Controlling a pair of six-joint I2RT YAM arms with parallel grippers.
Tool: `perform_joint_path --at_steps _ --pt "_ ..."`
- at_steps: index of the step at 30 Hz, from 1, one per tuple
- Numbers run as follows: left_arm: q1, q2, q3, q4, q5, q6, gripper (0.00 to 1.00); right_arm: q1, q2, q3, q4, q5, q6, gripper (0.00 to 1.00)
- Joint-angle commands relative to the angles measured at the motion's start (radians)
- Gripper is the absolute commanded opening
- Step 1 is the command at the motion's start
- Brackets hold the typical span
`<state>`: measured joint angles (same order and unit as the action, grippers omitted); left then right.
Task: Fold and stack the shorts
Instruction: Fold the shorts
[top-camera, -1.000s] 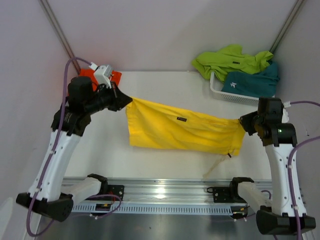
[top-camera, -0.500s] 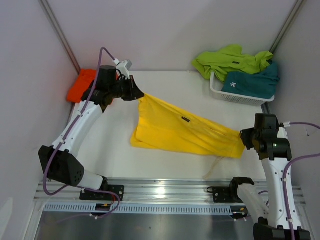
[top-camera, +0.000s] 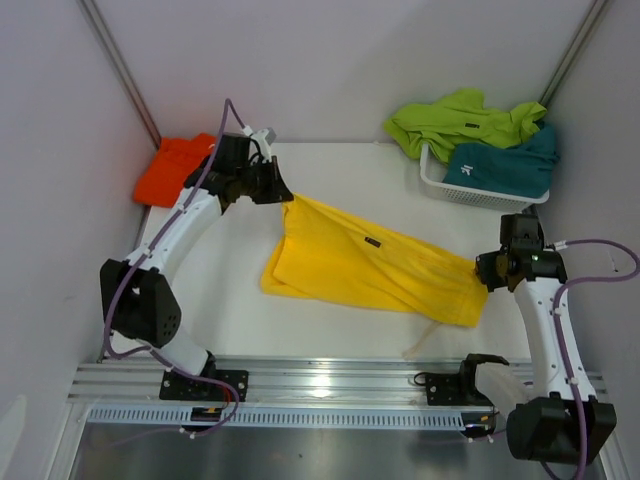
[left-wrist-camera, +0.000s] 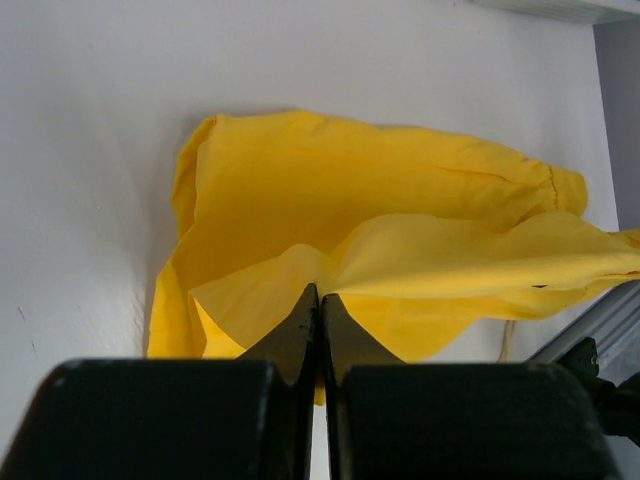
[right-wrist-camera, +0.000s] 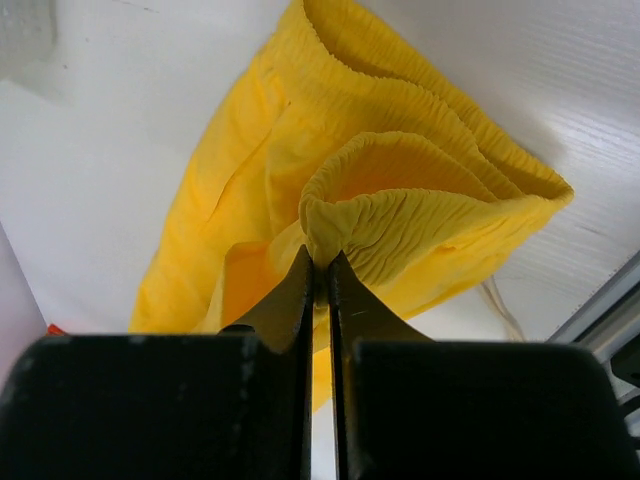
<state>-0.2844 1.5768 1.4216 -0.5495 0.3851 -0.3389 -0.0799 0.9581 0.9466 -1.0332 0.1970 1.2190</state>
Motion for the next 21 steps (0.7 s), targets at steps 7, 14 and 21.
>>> perform_joint_path --at_steps 7,14,21 --pt "-0.001 0.181 0.174 0.042 -0.072 0.005 0.0 -0.063 0.145 -0.06 0.151 0.044 0.022 0.0" --pt "-0.001 0.348 0.327 0.005 -0.097 0.009 0.0 -0.124 0.261 -0.141 0.315 0.01 0.045 0.0" --pt "0.001 0.502 0.448 -0.018 -0.132 0.011 0.0 -0.158 0.453 -0.126 0.426 -0.002 0.03 0.0"
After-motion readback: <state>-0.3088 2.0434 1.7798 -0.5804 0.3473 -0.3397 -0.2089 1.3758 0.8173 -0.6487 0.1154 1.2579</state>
